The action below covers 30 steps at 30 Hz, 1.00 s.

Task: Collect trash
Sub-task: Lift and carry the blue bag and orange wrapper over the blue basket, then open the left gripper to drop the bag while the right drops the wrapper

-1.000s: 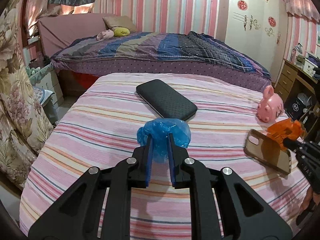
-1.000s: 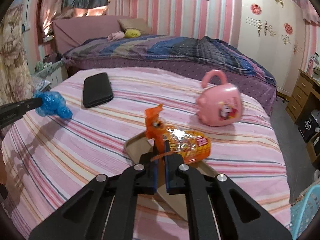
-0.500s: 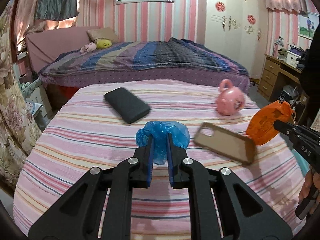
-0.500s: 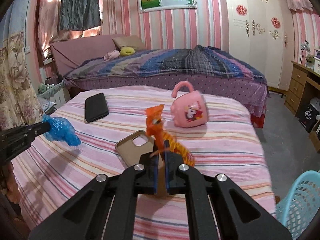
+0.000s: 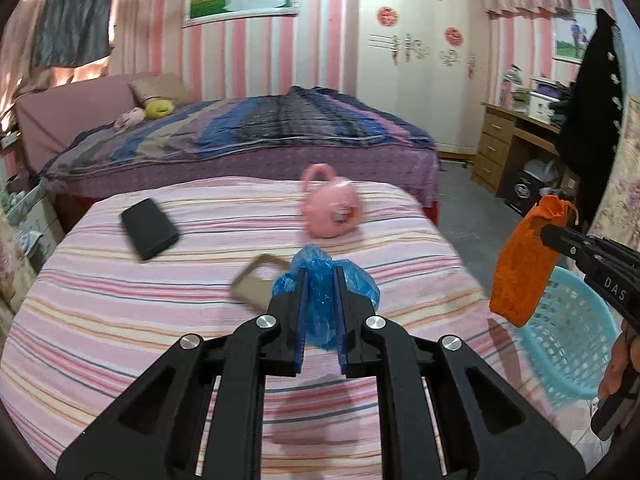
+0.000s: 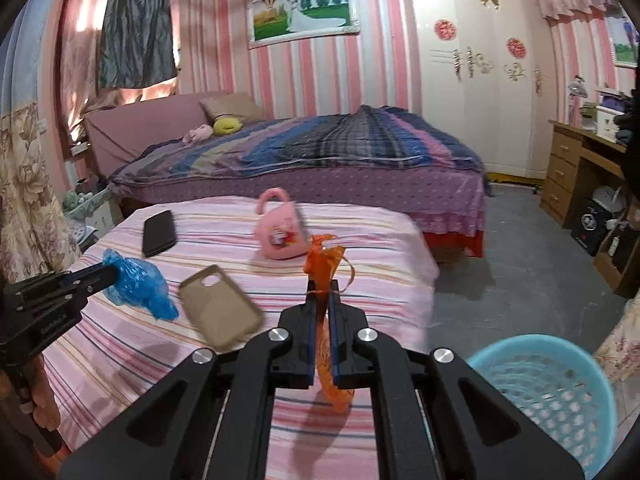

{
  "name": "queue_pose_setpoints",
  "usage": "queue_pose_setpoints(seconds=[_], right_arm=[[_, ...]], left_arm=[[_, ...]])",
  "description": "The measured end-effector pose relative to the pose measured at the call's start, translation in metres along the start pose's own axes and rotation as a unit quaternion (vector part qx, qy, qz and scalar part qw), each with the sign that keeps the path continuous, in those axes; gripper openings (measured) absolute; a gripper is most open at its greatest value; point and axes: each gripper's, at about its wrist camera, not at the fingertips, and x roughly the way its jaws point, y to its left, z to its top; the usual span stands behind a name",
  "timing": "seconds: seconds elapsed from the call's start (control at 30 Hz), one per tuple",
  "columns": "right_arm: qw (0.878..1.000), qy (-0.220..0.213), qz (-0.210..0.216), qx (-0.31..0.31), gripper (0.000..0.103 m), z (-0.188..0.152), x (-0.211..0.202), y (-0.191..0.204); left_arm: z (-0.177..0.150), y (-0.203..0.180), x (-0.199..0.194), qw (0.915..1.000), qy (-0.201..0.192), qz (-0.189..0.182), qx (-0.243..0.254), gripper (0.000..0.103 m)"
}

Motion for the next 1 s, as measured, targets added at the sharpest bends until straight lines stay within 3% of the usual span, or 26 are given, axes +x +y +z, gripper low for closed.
queue_pose_setpoints(seconds=[0.33,0.57,0.87,1.0], right_arm=[[0.997,-0.013,-0.072,0.038,0.005,-0.016,-0.058,-0.081],[0.989,0.011,-0.123,0.080,0.005,-0.036,-0.086,-0.145],[0.984,0.019,-0.141,0.110,0.005,-0.050,-0.118,-0.195],[0.980,0.029,-0.168,0.098,0.005,-0.054,-0.122,-0.206]], left_arm=[[-0.006,-0.103,0.013,0.9965,0.017,-0.075,0.033,0.011],[-0.013,-0.176,0.018,0.9900,0.020,-0.125,0.063,0.011],[-0.019,-0.229,0.034,0.9833,0.028,-0.154,0.093,0.011],[-0.023,-0.225,0.045,0.9840,0.039,-0.147,0.092,0.054]])
